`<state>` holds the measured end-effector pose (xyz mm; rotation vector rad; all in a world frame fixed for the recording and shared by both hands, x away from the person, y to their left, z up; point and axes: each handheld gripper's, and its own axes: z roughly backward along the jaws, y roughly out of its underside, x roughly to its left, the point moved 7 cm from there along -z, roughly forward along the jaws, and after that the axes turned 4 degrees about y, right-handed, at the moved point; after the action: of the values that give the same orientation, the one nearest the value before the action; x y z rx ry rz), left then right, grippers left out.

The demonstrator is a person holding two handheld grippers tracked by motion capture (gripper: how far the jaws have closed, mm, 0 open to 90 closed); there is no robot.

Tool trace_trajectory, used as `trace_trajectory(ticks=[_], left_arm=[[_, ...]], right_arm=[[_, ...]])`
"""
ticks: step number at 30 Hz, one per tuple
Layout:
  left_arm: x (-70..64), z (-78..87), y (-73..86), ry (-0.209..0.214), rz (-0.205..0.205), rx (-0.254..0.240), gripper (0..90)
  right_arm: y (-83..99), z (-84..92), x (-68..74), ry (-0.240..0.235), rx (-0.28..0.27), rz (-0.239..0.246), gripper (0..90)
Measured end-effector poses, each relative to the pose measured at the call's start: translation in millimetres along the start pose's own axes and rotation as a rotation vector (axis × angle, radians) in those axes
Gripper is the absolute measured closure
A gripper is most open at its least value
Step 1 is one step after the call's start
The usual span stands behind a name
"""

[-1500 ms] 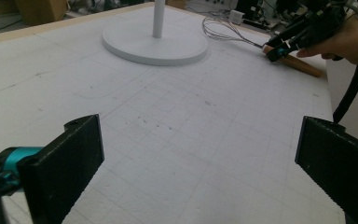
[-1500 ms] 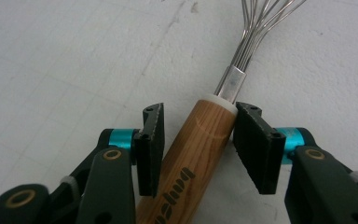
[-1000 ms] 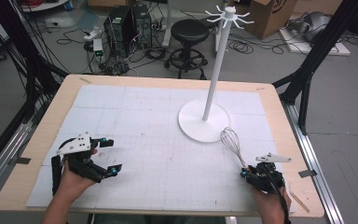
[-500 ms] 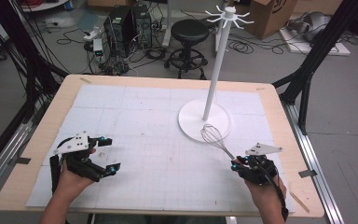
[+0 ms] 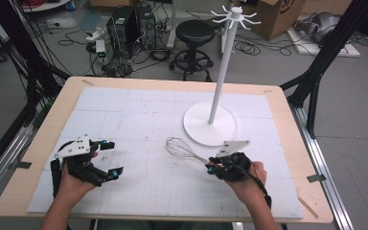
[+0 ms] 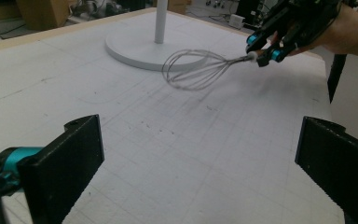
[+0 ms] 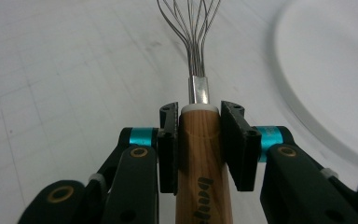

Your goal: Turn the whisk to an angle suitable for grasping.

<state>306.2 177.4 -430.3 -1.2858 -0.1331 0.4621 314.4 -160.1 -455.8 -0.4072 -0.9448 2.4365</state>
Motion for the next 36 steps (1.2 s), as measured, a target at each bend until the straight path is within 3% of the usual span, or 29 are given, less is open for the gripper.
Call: trace_trajectory(ticks=[2, 4, 5, 6, 7, 12, 16, 18, 22, 24, 26, 27, 28, 31, 36], left_arm=[[0.0, 0.6, -0.5, 0.000, -0.001, -0.004, 1.6], [0.0, 1.1, -0.8, 0.002, -0.001, -0.004, 1.7], [0.1, 1.3, -0.9, 0.000, 0.001, -0.005, 1.7], [0.1, 1.3, -1.1, 0.001, 0.002, -0.007, 1.7], [0.1, 1.5, -1.3, 0.001, 0.001, -0.007, 1.7], [0.0, 2.2, -1.7, 0.003, 0.000, -0.008, 1.7], [0.4, 2.7, -2.0, 0.002, 0.001, -0.013, 1.6], [0.6, 3.1, -1.9, 0.002, 0.000, -0.010, 1.6], [0.3, 2.5, -2.1, 0.003, 0.002, -0.012, 1.7], [0.1, 2.5, -1.9, 0.004, 0.001, -0.008, 1.7], [0.0, 2.6, -1.9, 0.005, 0.001, -0.008, 1.7], [0.0, 2.6, -1.9, 0.005, 0.001, -0.008, 1.7], [-0.2, 2.4, -1.9, 0.006, 0.001, -0.008, 1.7], [-0.6, 2.0, -2.1, 0.008, -0.001, -0.007, 1.7], [-2.0, 0.6, -2.1, 0.012, -0.006, -0.001, 1.7]], right_arm=[[-15.3, -21.8, 13.0, -0.058, -0.018, 0.040, 69.1], [-20.3, -29.0, 17.1, -0.075, -0.022, 0.052, 69.1], [-30.1, -43.0, 26.0, -0.110, -0.028, 0.064, 69.1], [-30.1, -43.0, 26.0, -0.110, -0.028, 0.064, 69.1], [-38.2, -55.4, 33.4, -0.131, -0.036, 0.094, 69.1], [-49.2, -73.6, 43.7, -0.177, -0.039, 0.098, 69.0], [-46.0, -87.3, 48.4, -0.179, 0.010, 0.108, 68.7], [-45.7, -85.8, 49.2, -0.184, 0.005, 0.102, 67.4], [-43.4, -80.6, 48.7, -0.187, 0.007, 0.078, 55.0], [-41.6, -69.3, 44.9, -0.176, -0.034, 0.037, 46.1], [-40.9, -64.1, 43.1, -0.165, -0.056, 0.028, 43.2], [-37.8, -51.5, 38.4, -0.149, -0.095, 0.004, 41.6], [-37.8, -51.5, 38.4, -0.149, -0.095, 0.004, 41.6], [-30.6, -28.9, 28.9, -0.123, -0.178, -0.042, 38.9], [-7.4, 7.1, 11.9, -0.059, -0.256, -0.108, 34.6]])
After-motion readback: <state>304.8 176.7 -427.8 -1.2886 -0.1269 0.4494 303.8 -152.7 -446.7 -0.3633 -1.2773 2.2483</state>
